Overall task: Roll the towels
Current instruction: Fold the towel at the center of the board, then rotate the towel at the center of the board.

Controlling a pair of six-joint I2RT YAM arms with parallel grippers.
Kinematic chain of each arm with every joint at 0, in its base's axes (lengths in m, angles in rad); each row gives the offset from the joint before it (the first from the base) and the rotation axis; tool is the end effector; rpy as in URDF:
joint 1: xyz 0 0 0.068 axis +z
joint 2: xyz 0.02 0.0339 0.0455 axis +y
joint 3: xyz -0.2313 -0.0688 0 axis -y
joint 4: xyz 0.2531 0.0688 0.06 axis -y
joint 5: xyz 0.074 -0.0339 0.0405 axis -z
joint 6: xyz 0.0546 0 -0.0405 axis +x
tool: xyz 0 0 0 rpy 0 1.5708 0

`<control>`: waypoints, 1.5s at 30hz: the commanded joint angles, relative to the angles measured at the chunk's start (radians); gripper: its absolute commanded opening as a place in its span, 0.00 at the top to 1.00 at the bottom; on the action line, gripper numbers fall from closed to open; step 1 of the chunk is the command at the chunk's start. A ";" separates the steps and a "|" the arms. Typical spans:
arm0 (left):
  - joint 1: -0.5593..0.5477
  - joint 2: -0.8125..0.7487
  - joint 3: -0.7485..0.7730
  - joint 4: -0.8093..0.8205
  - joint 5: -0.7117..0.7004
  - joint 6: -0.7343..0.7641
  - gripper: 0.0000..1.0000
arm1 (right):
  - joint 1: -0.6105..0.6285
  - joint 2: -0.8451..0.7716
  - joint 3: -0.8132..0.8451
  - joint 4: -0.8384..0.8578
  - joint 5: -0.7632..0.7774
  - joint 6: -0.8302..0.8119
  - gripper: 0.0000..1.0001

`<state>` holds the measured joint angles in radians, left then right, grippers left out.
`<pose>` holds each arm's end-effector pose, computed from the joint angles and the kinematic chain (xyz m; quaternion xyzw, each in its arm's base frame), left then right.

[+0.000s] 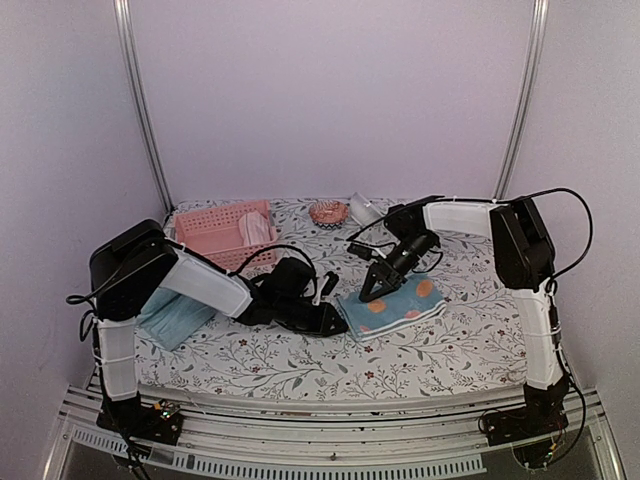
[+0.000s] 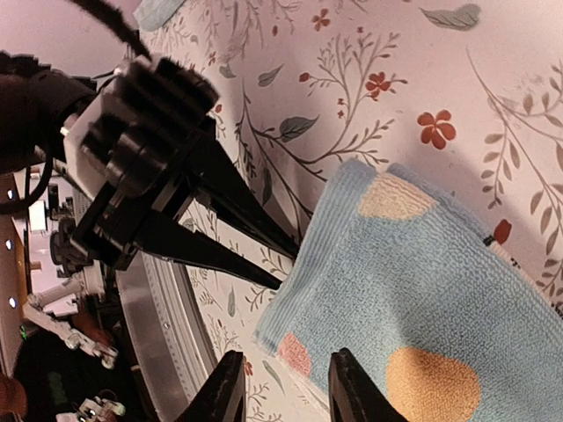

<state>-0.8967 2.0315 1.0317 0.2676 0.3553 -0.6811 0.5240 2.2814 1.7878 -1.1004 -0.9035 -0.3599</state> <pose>0.2368 -0.3269 0.0565 0.1683 0.8860 -0.3981 0.1678 0.3419 0.2471 0.1140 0.3802 -0.8154 -0.4342 0.0462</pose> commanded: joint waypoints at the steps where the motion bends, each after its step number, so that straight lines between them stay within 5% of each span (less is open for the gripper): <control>1: -0.015 -0.003 -0.003 -0.010 -0.012 0.010 0.79 | 0.007 0.006 0.045 -0.068 -0.039 -0.068 0.63; 10: -0.015 -0.169 -0.015 -0.122 -0.120 0.037 0.78 | -0.078 -0.196 0.010 -0.041 0.129 -0.120 0.61; 17: -0.004 -0.125 0.203 -0.409 -0.233 0.089 0.69 | -0.131 -0.466 -0.085 0.164 0.434 -0.090 0.62; 19: 0.013 -0.118 0.211 -0.433 -0.256 0.058 0.62 | -0.161 -0.570 -0.220 0.316 0.508 -0.059 0.49; 21: 0.038 -0.128 0.168 -0.374 -0.210 0.015 0.58 | -0.209 -0.635 -0.372 0.442 0.543 -0.019 0.18; 23: 0.060 -0.132 0.124 -0.297 -0.154 -0.026 0.54 | -0.260 -0.635 -0.447 0.473 0.511 -0.010 0.07; 29: 0.081 -0.075 0.144 -0.237 -0.058 -0.063 0.53 | -0.323 -0.546 -0.540 0.488 0.500 -0.054 0.34; 39: 0.095 0.058 0.215 -0.220 -0.021 -0.088 0.57 | -0.323 -0.476 -0.594 0.517 0.509 -0.031 0.36; 45: 0.099 0.077 0.242 -0.194 -0.001 -0.101 0.73 | -0.324 -0.443 -0.597 0.508 0.490 -0.036 0.38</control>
<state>-0.8097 2.0983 1.2453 0.0383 0.3317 -0.7681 0.1974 1.8095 1.2011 -0.6014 -0.4015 -0.4004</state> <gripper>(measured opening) 0.315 0.626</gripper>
